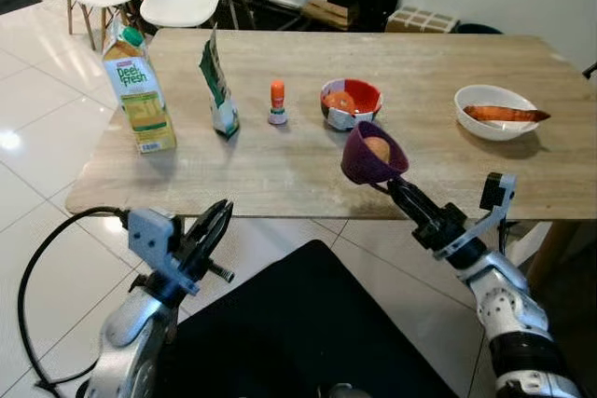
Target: Restocking fridge
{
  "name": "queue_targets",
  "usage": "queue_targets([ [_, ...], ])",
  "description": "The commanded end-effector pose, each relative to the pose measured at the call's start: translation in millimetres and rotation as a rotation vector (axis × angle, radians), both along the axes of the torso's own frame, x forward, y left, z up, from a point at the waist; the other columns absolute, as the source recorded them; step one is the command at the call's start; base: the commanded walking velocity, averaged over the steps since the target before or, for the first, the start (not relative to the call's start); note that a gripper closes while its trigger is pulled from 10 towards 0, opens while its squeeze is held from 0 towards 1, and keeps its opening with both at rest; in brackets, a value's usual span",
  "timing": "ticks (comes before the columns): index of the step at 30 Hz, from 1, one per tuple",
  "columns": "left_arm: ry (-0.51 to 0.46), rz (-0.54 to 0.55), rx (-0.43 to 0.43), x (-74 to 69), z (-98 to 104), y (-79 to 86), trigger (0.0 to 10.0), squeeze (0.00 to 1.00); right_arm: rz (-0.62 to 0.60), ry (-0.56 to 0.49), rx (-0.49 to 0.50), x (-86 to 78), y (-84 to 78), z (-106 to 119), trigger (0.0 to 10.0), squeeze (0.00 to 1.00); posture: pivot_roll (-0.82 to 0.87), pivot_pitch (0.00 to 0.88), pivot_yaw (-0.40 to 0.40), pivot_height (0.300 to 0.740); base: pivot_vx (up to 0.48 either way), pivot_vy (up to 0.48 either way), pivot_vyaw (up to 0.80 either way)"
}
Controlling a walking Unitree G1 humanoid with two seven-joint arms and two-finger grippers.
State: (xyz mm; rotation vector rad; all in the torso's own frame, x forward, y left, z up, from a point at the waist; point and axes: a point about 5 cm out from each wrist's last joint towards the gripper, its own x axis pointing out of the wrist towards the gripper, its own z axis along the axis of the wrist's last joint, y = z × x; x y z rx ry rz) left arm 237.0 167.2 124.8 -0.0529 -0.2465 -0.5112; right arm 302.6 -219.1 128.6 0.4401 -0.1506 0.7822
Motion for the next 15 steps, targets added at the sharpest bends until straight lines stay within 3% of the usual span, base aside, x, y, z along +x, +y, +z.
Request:
queue_targets([
  [1,0.012,-0.004,0.102,-10.8,-13,6.3,10.0,0.00,0.100,-0.046,-0.030,-8.5,1.3,6,10.0,0.00,-0.10,0.079,-0.036,0.740,0.000,0.000,0.00],
  [2,0.012,-0.004,0.102,-10.8,-13,6.3,10.0,0.00,0.100,-0.046,-0.030,-8.5,1.3,6,10.0,0.00,-0.10,0.079,-0.036,0.740,0.000,0.000,0.00],
  [3,0.052,0.009,0.163,-22.9,-31,11.1,10.0,0.00,0.171,-0.079,-0.065,-18.1,1.1,7,10.0,0.00,-0.10,0.074,-0.032,0.740,0.000,0.000,0.00],
  [10,0.122,0.113,0.212,-33.6,-55,23.7,10.0,0.00,0.261,-0.077,-0.049,-34.9,1.5,7,10.0,0.00,-0.10,0.066,-0.030,0.740,0.000,0.000,0.00],
  [13,0.262,0.209,0.370,-46.5,-94,38.8,10.0,0.00,0.311,-0.005,-0.095,-47.7,11.0,-16,10.0,0.00,-0.10,0.064,-0.029,0.740,0.000,0.000,0.00],
  [15,0.353,0.267,0.398,-55.5,-114,47.0,10.0,0.00,0.324,0.039,-0.130,-53.9,18.1,-33,10.0,0.00,-0.10,0.063,-0.026,0.740,0.000,0.000,0.00],
])
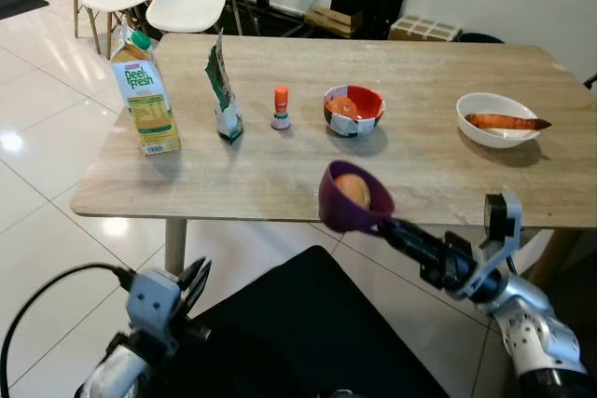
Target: Restocking fridge
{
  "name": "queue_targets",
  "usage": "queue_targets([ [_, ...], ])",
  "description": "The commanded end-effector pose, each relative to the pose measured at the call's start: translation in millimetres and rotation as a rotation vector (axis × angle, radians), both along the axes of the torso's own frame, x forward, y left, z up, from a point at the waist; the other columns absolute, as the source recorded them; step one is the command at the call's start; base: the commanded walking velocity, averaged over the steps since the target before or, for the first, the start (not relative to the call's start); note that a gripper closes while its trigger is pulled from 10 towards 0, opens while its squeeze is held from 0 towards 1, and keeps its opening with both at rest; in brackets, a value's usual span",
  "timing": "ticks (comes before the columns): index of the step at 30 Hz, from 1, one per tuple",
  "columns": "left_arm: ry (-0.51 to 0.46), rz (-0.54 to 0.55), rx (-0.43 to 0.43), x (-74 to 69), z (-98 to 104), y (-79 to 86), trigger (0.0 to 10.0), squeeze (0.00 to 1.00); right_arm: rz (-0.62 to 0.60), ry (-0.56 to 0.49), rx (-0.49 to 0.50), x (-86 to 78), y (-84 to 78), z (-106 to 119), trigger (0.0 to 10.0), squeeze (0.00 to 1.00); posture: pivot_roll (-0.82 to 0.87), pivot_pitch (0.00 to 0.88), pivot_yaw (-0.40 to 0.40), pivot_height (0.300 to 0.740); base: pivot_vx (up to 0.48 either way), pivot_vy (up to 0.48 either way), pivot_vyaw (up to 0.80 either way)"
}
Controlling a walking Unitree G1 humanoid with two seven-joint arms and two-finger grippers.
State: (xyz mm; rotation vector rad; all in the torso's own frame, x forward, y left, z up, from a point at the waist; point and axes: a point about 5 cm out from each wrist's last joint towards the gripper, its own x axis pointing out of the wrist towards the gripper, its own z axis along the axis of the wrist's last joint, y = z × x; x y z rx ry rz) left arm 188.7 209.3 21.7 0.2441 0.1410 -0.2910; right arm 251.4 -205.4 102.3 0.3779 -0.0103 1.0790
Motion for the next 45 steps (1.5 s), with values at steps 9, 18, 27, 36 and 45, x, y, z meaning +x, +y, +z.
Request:
queue_targets([
  [9,0.199,0.348,-0.010,-16.0,-47,23.2,10.0,0.00,-0.073,0.135,-0.211,-13.0,20.0,-64,10.0,0.00,-0.10,0.058,-0.033,0.740,0.000,0.000,0.00],
  [18,0.333,0.351,-0.001,-12.4,-73,3.5,10.0,0.00,-0.322,0.303,-0.370,-5.3,31.8,-103,10.0,0.00,-0.09,0.050,-0.045,0.740,0.000,0.000,0.00],
  [27,0.388,0.305,0.001,-3.8,-81,-16.2,10.0,0.00,-0.572,0.448,-0.533,-13.0,26.3,-133,10.0,0.00,-0.08,0.038,-0.040,0.740,0.000,0.000,0.00],
  [36,0.386,0.326,-0.052,-2.7,-84,-25.6,10.0,0.00,-0.914,0.667,-0.488,-37.6,8.8,-157,10.0,0.00,-0.06,0.034,-0.031,0.740,0.000,0.000,0.00],
  [45,0.413,0.402,-0.108,-9.3,-88,-20.2,10.0,0.00,-0.965,0.698,-0.474,-37.5,13.5,-160,10.0,0.00,-0.07,0.034,-0.021,0.740,0.000,0.000,0.00],
])
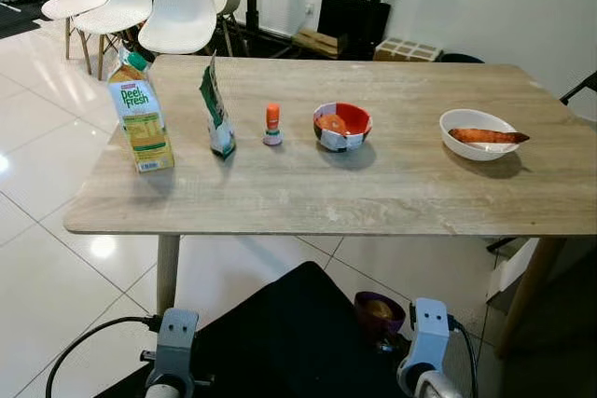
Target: Restocking fridge
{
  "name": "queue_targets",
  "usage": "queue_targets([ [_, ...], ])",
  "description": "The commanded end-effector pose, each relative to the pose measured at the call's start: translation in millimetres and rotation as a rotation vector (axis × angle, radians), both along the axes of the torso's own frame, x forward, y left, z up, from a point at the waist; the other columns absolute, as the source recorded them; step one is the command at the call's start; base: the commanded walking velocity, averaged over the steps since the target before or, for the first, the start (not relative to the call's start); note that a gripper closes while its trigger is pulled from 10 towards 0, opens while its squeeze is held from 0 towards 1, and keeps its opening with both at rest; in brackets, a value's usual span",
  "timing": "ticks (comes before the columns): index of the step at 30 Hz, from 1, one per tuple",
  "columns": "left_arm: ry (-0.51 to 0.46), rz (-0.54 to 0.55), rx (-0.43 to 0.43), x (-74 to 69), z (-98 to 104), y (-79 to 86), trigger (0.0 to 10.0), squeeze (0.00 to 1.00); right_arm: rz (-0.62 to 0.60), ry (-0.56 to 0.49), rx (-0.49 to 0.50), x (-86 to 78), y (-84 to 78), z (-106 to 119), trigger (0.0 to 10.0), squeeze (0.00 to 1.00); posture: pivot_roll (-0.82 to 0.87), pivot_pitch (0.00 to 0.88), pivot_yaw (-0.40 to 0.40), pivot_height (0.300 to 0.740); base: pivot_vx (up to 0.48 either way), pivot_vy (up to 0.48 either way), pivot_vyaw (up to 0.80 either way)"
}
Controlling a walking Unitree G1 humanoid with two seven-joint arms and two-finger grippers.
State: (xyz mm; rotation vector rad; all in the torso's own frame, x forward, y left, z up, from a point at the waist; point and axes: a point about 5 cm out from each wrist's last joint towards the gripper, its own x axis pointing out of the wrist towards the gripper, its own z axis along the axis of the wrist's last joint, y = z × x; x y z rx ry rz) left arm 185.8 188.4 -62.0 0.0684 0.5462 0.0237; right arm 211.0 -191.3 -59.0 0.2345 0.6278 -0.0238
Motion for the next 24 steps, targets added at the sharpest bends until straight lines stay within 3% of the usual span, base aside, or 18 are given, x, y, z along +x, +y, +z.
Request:
queue_targets([
  [1,0.049,0.049,-0.012,-9.0,-7,2.2,10.0,0.00,-0.031,0.002,0.003,3.3,0.6,1,10.0,0.00,-0.07,0.034,-0.021,0.740,0.000,0.000,0.00],
  [6,0.082,0.045,-0.027,-13.9,-11,2.5,10.0,0.00,0.010,-0.009,-0.027,4.6,4.7,2,10.0,0.00,-0.07,0.039,-0.027,0.740,0.000,0.000,0.00],
  [12,0.204,0.044,-0.055,-29.9,-22,4.3,10.0,0.00,0.054,0.032,-0.094,1.7,7.0,-2,10.0,0.00,-0.07,0.043,-0.038,0.740,0.000,0.000,0.00],
  [21,0.246,0.039,-0.056,-39.0,-27,3.5,10.0,0.00,0.040,0.069,-0.096,-6.1,1.8,-6,10.0,0.00,-0.07,0.043,-0.037,0.740,0.000,0.000,0.00],
  [24,0.246,0.040,-0.057,-39.2,-27,3.7,10.0,0.00,0.024,0.069,-0.099,-8.5,-0.8,-7,10.0,0.00,-0.07,0.043,-0.035,0.740,0.000,0.000,-0.56],
])
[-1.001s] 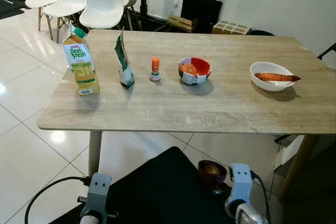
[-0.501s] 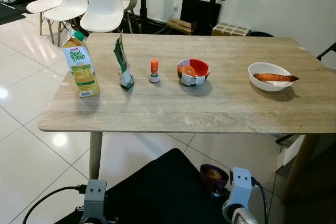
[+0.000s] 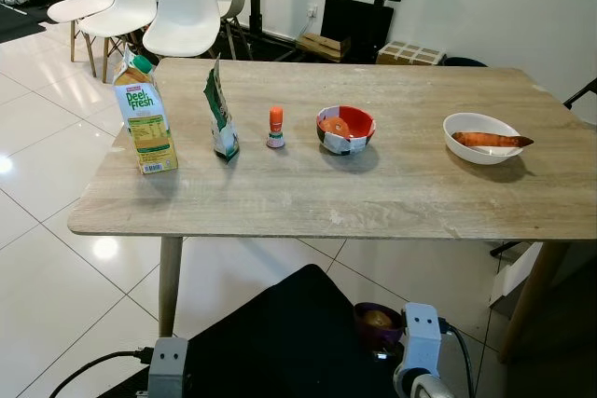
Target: Restocking fridge
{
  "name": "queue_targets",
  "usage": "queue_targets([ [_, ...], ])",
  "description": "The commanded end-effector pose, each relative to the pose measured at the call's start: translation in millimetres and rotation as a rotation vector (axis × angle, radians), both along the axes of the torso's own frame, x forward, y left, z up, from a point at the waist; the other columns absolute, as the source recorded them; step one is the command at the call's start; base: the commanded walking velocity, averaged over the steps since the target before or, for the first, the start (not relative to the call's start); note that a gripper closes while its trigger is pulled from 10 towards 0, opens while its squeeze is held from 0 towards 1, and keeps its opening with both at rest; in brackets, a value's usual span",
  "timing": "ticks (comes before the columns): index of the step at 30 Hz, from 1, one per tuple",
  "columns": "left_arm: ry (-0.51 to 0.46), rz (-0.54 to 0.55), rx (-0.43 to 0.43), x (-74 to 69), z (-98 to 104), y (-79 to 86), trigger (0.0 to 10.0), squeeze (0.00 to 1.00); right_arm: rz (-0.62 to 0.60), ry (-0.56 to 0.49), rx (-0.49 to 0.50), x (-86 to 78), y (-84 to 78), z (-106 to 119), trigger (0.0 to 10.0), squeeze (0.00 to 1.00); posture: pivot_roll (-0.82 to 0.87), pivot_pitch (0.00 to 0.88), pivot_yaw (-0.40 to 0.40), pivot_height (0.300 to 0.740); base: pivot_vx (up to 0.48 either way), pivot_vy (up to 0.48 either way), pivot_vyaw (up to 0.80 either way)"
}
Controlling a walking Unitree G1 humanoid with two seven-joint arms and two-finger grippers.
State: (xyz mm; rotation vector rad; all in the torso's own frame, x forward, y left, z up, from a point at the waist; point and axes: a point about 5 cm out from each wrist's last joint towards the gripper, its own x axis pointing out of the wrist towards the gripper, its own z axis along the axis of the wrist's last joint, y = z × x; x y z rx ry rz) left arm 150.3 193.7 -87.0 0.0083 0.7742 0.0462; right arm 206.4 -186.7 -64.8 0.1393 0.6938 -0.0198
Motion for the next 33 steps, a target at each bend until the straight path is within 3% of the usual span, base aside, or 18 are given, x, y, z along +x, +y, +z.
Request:
queue_targets([
  [1,0.019,-0.005,-0.006,-3.1,-2.0,-1.6,10.0,0.00,-0.018,0.004,-0.015,-4.6,-5.9,-1.5,10.0,0.00,-0.07,0.043,-0.035,0.740,0.000,0.000,-0.71],
  [33,0.016,-0.042,0.002,-0.9,-1.1,-1.7,10.0,0.00,-0.059,0.022,-0.006,-9.3,-7.8,-4.2,10.0,0.00,-0.07,0.037,-0.024,0.740,0.000,0.000,-0.80],
])
